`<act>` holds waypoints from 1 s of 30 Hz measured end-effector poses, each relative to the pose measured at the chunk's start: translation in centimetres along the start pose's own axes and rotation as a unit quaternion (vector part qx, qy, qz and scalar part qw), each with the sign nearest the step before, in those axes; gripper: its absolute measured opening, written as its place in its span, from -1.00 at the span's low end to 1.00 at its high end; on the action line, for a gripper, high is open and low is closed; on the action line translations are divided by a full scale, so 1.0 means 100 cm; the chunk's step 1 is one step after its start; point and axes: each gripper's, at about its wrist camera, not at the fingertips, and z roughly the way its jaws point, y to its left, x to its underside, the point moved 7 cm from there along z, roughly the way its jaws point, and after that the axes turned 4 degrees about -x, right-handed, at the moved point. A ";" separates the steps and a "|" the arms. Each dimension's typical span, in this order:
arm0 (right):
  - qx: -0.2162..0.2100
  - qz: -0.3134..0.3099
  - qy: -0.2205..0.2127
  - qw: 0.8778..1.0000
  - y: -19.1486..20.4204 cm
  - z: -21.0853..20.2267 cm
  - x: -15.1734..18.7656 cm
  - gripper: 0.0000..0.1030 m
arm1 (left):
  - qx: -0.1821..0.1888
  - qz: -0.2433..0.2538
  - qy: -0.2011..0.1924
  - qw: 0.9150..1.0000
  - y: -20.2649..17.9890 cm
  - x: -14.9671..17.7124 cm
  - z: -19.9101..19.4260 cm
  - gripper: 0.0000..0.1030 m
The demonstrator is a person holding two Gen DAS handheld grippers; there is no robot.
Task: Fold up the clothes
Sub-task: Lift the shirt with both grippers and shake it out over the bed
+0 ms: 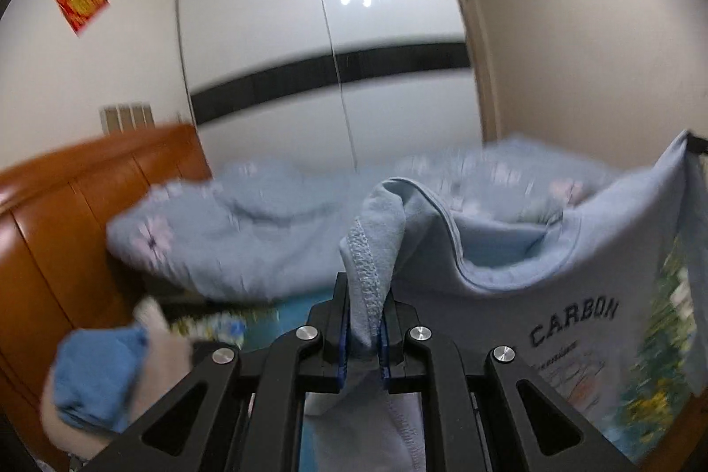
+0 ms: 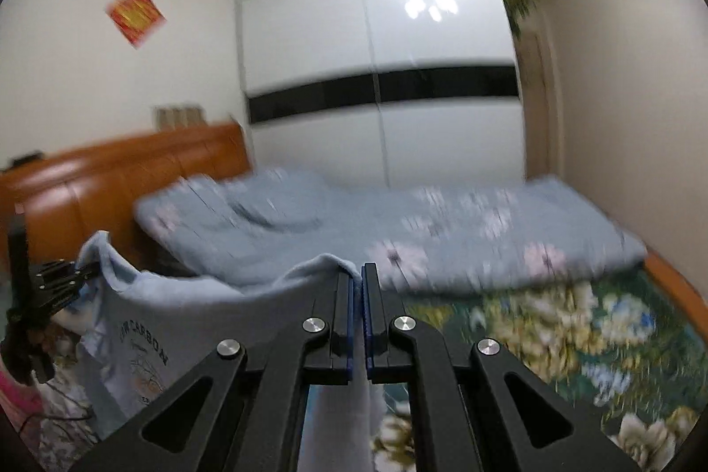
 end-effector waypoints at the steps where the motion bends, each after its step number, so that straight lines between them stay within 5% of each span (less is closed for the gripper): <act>1: 0.008 0.007 0.018 1.000 -0.008 0.019 0.011 -0.94 | -0.001 0.007 0.017 1.000 -0.006 0.010 0.023 -0.78; 8: 0.060 0.055 0.139 0.987 -0.061 0.147 0.086 -0.94 | -0.001 0.042 0.116 0.992 -0.043 0.073 0.158 -0.78; 15: 0.079 0.078 0.162 0.981 -0.077 0.223 0.089 -0.95 | -0.025 0.035 0.117 0.992 -0.026 0.056 0.227 -0.78; 20: 0.099 0.087 0.217 0.967 -0.083 0.282 0.124 -0.95 | -0.027 0.031 0.178 0.983 -0.015 0.094 0.287 -0.78; 28: 0.126 0.086 0.287 0.946 -0.084 0.333 0.189 -0.94 | -0.001 0.010 0.234 0.972 -0.016 0.160 0.317 -0.70; 30: 0.130 0.082 0.292 0.944 -0.084 0.335 0.193 -0.94 | 0.015 -0.007 0.244 0.970 -0.014 0.164 0.315 -0.52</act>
